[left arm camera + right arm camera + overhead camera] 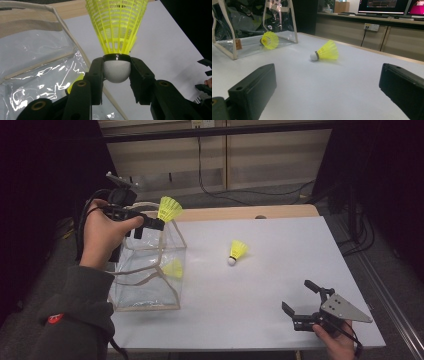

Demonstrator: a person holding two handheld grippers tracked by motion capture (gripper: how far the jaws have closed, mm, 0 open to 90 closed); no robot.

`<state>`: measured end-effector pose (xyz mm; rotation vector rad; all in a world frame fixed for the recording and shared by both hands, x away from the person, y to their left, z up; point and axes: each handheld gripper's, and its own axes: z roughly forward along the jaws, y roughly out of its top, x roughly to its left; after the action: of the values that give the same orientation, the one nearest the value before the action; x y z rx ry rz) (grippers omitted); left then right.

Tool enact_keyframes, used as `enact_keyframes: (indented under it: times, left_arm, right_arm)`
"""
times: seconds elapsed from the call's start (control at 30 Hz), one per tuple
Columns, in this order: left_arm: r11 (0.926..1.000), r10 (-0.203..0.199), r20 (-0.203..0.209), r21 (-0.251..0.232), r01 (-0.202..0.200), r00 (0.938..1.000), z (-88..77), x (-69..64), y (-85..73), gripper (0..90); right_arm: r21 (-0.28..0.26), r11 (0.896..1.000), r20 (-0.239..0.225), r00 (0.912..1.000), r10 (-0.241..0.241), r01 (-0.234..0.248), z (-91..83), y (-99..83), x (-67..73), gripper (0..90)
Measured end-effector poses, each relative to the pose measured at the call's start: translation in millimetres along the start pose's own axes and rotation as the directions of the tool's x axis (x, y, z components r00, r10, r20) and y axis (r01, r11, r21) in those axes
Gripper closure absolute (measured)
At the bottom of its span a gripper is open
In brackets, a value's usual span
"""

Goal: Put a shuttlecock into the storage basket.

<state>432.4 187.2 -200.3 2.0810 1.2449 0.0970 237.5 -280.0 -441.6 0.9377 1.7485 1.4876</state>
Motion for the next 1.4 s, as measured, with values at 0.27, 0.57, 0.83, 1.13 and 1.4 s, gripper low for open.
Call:
enact_keyframes:
  times: [0.27, 0.57, 0.83, 1.13, 1.4]
  left_arm:
    - [0.9998, -0.017, -0.014, -0.013, 0.017, 0.9998, -2.9, 4.0, -1.6, 64.6]
    - [0.9993, -0.033, -0.035, -0.019, 0.032, 0.9988, -4.6, 10.4, -3.4, 64.6]
    - [0.9986, -0.045, -0.045, -0.029, 0.044, 0.9980, -6.6, 15.3, -5.2, 64.6]
    - [0.9974, -0.061, -0.067, -0.043, 0.059, 0.9958, -10.1, 20.7, -7.2, 64.6]
    - [0.9965, -0.070, -0.085, -0.052, 0.066, 0.9939, -11.2, 24.2, -8.5, 64.6]
  right_arm:
    - [0.001, 1.000, 0.001, 1.0000, 0.002, -0.002, -0.3, 0.2, 0.1, 1.1]
    - [0.001, 1.000, 0.001, 1.0000, 0.002, -0.002, -0.3, 0.2, 0.0, 1.1]
    - [0.000, 1.000, 0.002, 1.0000, 0.004, -0.004, -0.2, -0.1, -0.2, 1.1]
    - [0.000, 1.000, 0.001, 1.0000, 0.003, -0.003, -0.4, 0.3, 0.1, 1.1]
    - [0.001, 1.000, 0.000, 1.0000, 0.003, -0.003, -0.3, 0.2, 0.1, 1.1]
